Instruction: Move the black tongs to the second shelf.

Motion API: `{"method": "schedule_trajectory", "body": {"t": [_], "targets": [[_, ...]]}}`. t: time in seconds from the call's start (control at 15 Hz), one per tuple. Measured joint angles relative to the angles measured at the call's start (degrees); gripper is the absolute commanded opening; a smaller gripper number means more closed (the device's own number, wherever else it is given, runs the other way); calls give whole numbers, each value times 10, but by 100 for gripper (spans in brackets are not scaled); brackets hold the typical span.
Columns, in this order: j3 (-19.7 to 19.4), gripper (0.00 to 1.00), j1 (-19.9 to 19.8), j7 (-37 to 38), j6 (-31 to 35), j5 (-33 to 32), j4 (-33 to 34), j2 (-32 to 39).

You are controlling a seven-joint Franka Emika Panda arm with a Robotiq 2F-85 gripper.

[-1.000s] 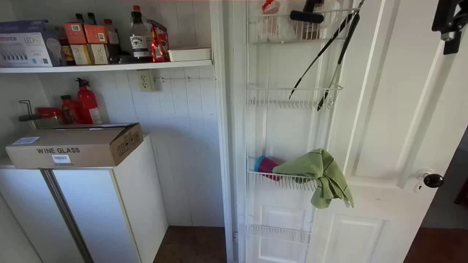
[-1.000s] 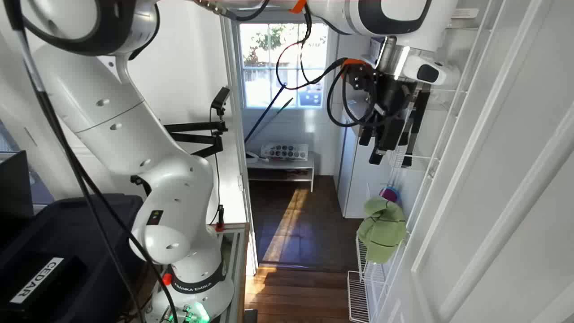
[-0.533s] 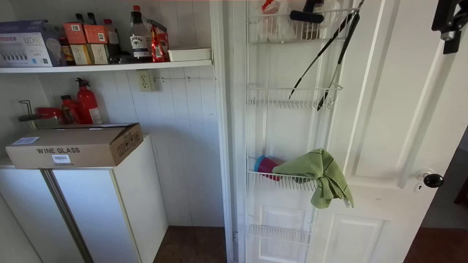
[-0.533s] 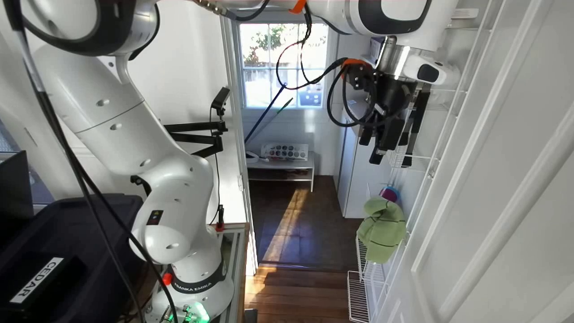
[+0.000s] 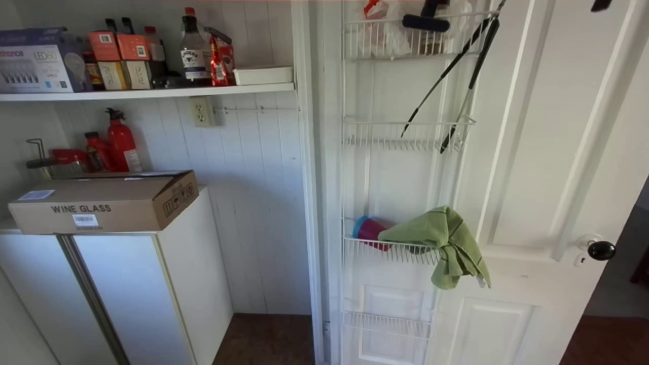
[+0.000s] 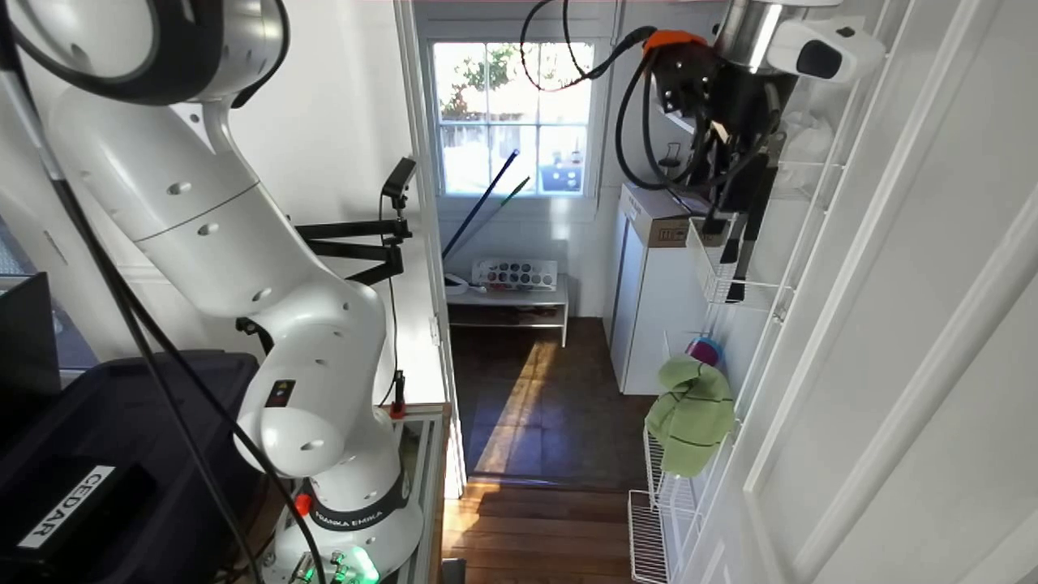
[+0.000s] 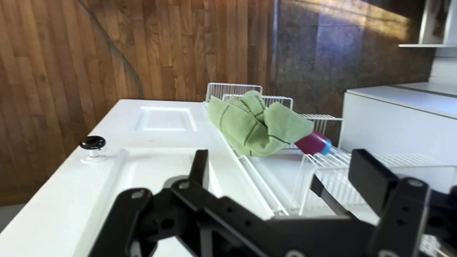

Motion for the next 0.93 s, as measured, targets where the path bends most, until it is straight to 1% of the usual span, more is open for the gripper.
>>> {"method": "schedule_trajectory", "body": {"t": [0.13,0.33,0.6,0.67,0.93], "targets": [[-14,100,0,-1,14,49,11,0],[-26,100,-1,5,53,109,12,3],[-26,100,1,7,139,177,0,7],[-26,100,3,7,158,189,-2,8],[-26,100,3,6,161,190,-3,11]]}}
